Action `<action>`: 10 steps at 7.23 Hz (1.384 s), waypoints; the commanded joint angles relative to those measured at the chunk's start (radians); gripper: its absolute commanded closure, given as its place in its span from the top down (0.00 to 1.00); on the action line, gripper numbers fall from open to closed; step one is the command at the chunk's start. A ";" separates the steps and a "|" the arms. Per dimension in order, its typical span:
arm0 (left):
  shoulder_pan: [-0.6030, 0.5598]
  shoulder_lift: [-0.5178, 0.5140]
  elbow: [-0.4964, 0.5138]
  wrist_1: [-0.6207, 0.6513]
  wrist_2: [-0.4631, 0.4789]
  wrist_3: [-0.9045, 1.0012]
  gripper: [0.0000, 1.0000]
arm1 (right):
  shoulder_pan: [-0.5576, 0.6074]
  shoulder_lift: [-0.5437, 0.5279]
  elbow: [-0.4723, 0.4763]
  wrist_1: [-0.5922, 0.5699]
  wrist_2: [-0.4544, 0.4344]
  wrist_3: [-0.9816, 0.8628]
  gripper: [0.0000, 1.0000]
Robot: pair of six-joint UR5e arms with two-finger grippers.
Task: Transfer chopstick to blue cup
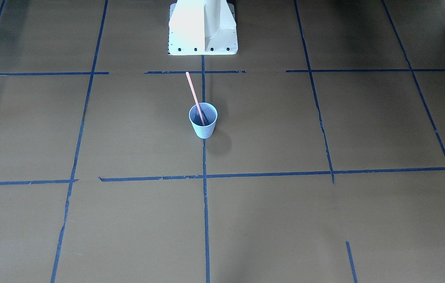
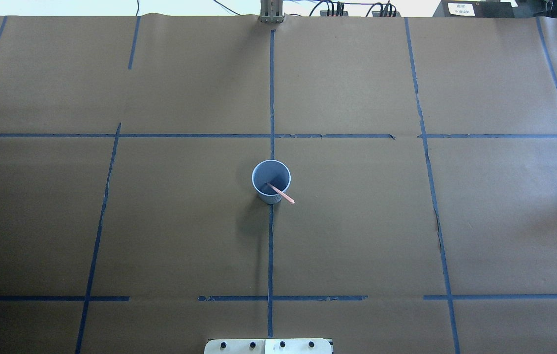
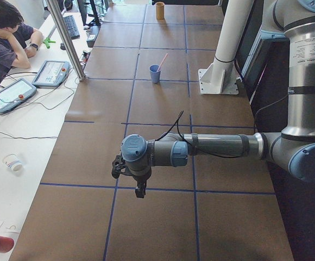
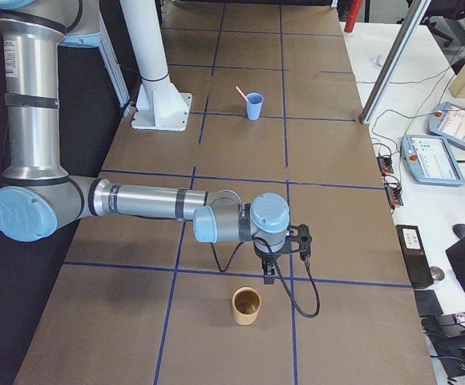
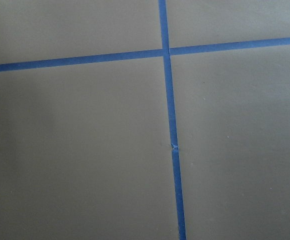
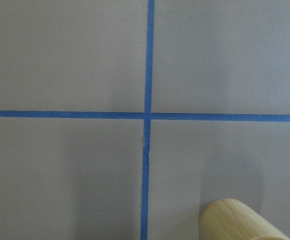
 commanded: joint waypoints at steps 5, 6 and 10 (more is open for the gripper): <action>0.000 0.001 0.000 0.002 0.000 -0.004 1.00 | 0.076 -0.013 0.005 -0.157 0.044 -0.094 1.00; 0.000 0.001 -0.001 0.002 0.000 -0.006 1.00 | 0.076 -0.013 0.004 -0.155 0.044 -0.094 1.00; 0.000 0.001 0.008 -0.001 0.000 -0.004 1.00 | 0.076 -0.011 0.005 -0.154 0.042 -0.092 1.00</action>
